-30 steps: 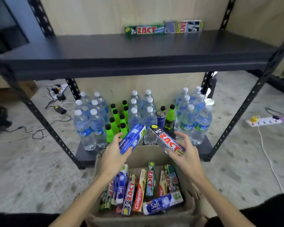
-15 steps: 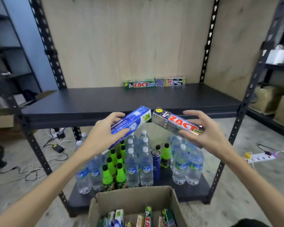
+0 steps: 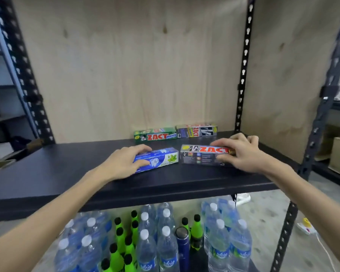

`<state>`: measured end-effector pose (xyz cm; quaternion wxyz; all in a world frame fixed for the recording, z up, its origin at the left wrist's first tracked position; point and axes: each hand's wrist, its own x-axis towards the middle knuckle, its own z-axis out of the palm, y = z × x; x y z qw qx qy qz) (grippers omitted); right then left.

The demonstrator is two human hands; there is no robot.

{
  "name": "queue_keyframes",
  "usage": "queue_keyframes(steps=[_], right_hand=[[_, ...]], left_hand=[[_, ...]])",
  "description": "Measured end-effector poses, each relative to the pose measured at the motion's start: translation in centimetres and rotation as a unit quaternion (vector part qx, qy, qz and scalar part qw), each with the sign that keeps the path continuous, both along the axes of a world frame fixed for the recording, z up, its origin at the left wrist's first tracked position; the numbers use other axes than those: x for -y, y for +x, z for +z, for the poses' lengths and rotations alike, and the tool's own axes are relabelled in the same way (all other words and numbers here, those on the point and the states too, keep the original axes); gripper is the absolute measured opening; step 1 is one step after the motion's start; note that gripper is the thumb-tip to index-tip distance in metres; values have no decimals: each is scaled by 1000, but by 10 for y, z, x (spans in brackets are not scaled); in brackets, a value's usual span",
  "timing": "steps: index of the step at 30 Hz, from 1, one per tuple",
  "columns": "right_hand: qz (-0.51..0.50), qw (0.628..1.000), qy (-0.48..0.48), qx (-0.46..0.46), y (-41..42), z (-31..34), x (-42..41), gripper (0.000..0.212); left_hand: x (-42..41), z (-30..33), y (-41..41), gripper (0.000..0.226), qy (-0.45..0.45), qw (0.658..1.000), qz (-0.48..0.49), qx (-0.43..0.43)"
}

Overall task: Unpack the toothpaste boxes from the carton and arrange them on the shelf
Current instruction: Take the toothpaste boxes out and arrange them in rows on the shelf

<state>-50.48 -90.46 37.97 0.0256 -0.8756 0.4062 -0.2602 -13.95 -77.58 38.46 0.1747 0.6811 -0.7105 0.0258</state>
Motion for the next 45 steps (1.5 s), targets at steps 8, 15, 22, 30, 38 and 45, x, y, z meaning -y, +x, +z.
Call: queue_keyframes(steps=[8, 15, 22, 30, 38, 45], right_hand=[[-39, 995, -87, -11, 45, -12, 107, 41], [-62, 993, -97, 5, 73, -18, 166, 43], [-58, 992, -109, 22, 86, -21, 185, 48], [-67, 986, -136, 67, 86, -33, 172, 60], [-35, 986, -126, 100, 88, -28, 94, 68], [-34, 974, -195, 108, 89, -28, 13, 70]], left_hand=[[100, -23, 29, 43, -113, 992, 6, 49], [152, -33, 40, 39, -181, 983, 41, 9], [164, -35, 48, 49, -184, 981, 62, -26], [157, -35, 44, 70, -191, 972, 66, -120], [115, -31, 16, 76, -227, 971, 42, -68], [52, -34, -24, 76, -246, 965, 14, -85]])
